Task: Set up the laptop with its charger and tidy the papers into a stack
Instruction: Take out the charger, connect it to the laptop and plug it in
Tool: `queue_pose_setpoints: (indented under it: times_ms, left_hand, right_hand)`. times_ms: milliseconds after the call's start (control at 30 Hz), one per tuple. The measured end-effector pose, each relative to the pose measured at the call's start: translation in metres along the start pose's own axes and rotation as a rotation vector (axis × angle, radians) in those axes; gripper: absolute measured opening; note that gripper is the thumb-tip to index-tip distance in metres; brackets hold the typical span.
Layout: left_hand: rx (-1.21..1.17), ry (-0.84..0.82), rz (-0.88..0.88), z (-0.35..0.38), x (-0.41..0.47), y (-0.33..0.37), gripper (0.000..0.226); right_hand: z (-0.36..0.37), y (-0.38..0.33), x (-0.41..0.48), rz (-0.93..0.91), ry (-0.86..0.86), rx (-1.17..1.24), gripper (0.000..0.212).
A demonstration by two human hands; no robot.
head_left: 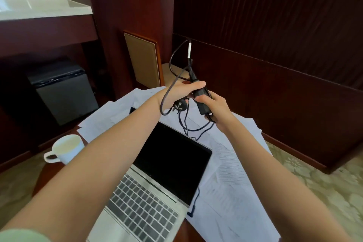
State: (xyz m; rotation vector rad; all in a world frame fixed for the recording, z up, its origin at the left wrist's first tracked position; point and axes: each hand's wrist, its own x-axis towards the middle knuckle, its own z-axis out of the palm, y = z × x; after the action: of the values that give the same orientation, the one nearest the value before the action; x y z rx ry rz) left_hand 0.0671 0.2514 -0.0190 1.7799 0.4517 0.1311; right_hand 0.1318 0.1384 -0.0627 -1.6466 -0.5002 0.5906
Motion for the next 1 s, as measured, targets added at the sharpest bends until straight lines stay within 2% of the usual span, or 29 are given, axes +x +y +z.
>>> queue_pose_setpoints:
  times_ms: [100, 233, 300, 400, 467, 533, 633, 700, 867, 1000]
  left_hand:
    - [-0.029, -0.030, -0.091, -0.031, 0.003, -0.004, 0.024]
    - [-0.002, -0.036, -0.110, -0.060, 0.012, -0.018, 0.019]
    - [-0.004, -0.016, -0.113, -0.073, 0.016, -0.024, 0.019]
    - [-0.038, 0.002, -0.103, -0.089, 0.025, -0.031, 0.025]
    - [-0.032, 0.018, -0.087, -0.096, 0.035, -0.034, 0.024]
    - [-0.060, 0.023, -0.107, -0.101, 0.043, -0.033, 0.024]
    - [-0.162, 0.051, -0.135, -0.107, 0.050, -0.028, 0.025]
    - [-0.203, 0.086, -0.129, -0.114, 0.053, -0.028, 0.025]
    - [-0.302, 0.096, -0.142, -0.135, 0.063, -0.033, 0.024]
    - [-0.312, 0.082, -0.206, -0.158, 0.081, -0.045, 0.023]
  right_hand:
    - [0.030, -0.008, 0.012, 0.007, -0.017, 0.016, 0.020]
    - [0.055, -0.007, 0.024, -0.005, -0.098, -0.009, 0.032]
    - [0.057, -0.004, 0.026, 0.012, -0.137, 0.047, 0.029]
    - [0.056, 0.005, 0.032, 0.117, -0.021, 0.210, 0.029]
    - [0.055, 0.014, 0.039, 0.141, 0.094, 0.108, 0.036]
    - [0.054, 0.023, 0.045, 0.157, 0.115, -0.111, 0.040]
    - [0.058, 0.034, 0.052, 0.356, -0.083, -0.486, 0.022]
    - [0.066, 0.039, 0.057, 0.498, -0.233, -0.626, 0.023]
    - [0.086, 0.047, 0.069, 0.522, -0.417, -0.724, 0.051]
    - [0.084, 0.051, 0.085, 0.484, -0.423, -0.695, 0.035]
